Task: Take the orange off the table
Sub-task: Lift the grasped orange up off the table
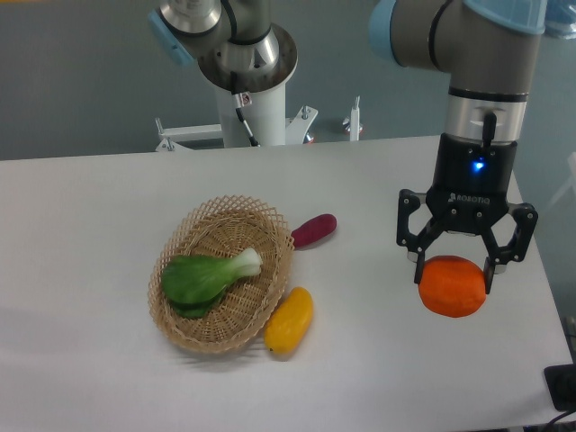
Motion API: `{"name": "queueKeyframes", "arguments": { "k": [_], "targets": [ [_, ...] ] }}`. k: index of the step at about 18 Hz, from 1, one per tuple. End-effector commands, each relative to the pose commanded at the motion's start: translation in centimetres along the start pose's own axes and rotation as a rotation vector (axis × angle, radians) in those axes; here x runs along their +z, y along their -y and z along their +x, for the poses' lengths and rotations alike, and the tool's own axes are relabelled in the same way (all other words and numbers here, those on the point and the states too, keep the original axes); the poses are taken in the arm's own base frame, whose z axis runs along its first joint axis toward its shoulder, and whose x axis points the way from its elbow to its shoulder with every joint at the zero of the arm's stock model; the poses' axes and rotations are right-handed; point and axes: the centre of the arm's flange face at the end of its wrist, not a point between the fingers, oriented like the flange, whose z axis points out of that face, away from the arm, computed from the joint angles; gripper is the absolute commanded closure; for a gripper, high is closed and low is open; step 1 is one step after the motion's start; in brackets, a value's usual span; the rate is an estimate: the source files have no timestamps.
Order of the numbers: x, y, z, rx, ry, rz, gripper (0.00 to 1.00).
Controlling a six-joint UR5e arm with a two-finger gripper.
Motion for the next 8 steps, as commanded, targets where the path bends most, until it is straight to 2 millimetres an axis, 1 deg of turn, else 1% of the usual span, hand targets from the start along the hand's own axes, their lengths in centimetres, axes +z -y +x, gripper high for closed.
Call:
{"name": "queueKeyframes", "arguments": {
  "k": [2, 8],
  "targets": [
    [0.35, -0.27, 0.16, 0.001, -0.006, -0.005, 0.43],
    [0.55, -0.47, 0.20, 0.005, -0.008, -0.007, 0.43]
  ]
}}
